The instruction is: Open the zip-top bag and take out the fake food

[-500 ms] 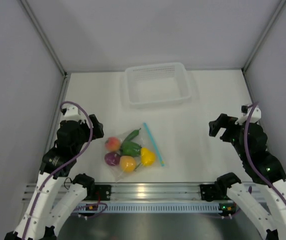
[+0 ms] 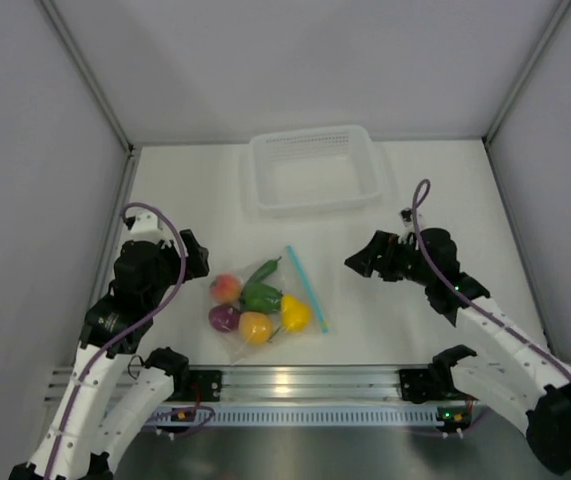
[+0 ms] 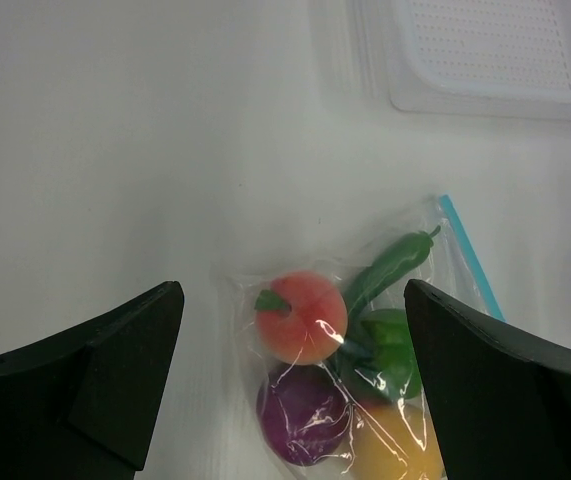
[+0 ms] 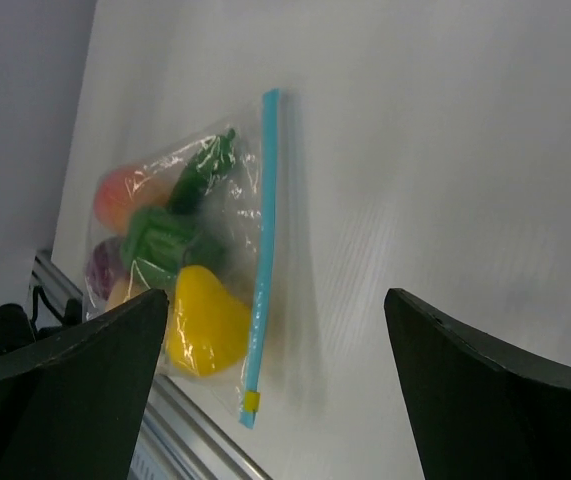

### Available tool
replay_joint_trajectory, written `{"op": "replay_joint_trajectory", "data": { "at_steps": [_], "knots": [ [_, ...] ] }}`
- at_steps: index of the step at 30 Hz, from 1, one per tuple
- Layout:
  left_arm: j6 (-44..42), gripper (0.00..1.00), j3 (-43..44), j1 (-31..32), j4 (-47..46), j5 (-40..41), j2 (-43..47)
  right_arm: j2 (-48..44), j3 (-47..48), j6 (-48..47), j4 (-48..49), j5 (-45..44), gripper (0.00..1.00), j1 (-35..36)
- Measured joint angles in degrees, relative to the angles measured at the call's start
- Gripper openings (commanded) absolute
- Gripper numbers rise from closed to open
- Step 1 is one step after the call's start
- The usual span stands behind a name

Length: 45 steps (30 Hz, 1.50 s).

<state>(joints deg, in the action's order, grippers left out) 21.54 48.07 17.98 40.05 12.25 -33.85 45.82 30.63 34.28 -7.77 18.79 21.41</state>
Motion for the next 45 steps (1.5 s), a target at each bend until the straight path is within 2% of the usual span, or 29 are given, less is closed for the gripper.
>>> {"op": "replay_joint_trajectory", "data": {
  "at_steps": [6, 15, 18, 19, 21, 22, 24, 25, 28, 33, 36, 41, 45],
  "knots": [
    [-0.02, 0.98, -0.31, 0.00, -0.26, -0.92, -0.02, 16.79, -4.50, 6.56, 13.49, 3.45, 0.88, 6.36],
    [0.00, 0.98, -0.57, 0.13, -0.52, -1.55, -0.07, 41.97, -4.02, 13.35, 35.10, 4.13, 0.74, 18.21],
    [-0.02, 0.98, -0.63, 0.46, -0.57, -1.60, -0.07, 46.84, -1.99, 14.71, 40.57, 4.20, 0.62, 19.52],
    [-0.02, 0.98, -0.63, 0.55, -0.57, -1.64, -0.07, 48.50, -1.60, 15.30, 42.32, 4.35, 0.50, 19.82],
    [-0.02, 0.98, -0.63, 0.76, -0.57, -1.84, -0.04, 50.99, -1.36, 16.46, 45.11, 4.76, 0.37, 20.20],
    [-0.02, 0.98, -0.63, 0.83, -0.59, -1.92, -0.04, 52.26, -1.27, 16.90, 46.56, 5.03, 0.25, 20.50],
    [-0.02, 0.98, -0.63, 0.90, -0.59, -1.97, -0.04, 53.86, -1.27, 17.99, 48.87, 5.57, 0.16, 20.92],
    [-0.02, 0.98, -0.63, 0.90, -0.59, -1.97, -0.04, 54.27, -1.27, 18.47, 49.75, 5.86, 0.08, 21.14],
    [-0.02, 0.98, -0.63, 0.94, -0.59, -1.97, -0.04, 54.27, -1.25, 18.67, 50.84, 6.23, 0.00, 21.27],
    [-0.09, 0.98, -0.63, 1.01, -0.63, -2.71, -0.26, 48.96, 0.74, 14.19, 43.76, 4.66, 0.00, 21.35],
    [-0.35, 0.98, -0.63, 1.01, -1.11, -5.79, -1.64, 40.96, 5.33, 7.13, 32.44, 0.37, 0.00, 22.38],
    [-0.74, 0.98, -0.44, 1.01, -2.34, -16.41, -5.51, 29.57, 17.77, -6.82, 14.34, -8.61, 0.00, 26.56],
    [-0.48, 0.98, -0.20, 1.01, -6.86, -28.44, -6.01, 23.80, 25.03, -15.28, 1.07, -14.95, 0.00, 29.22]
  ]
}}
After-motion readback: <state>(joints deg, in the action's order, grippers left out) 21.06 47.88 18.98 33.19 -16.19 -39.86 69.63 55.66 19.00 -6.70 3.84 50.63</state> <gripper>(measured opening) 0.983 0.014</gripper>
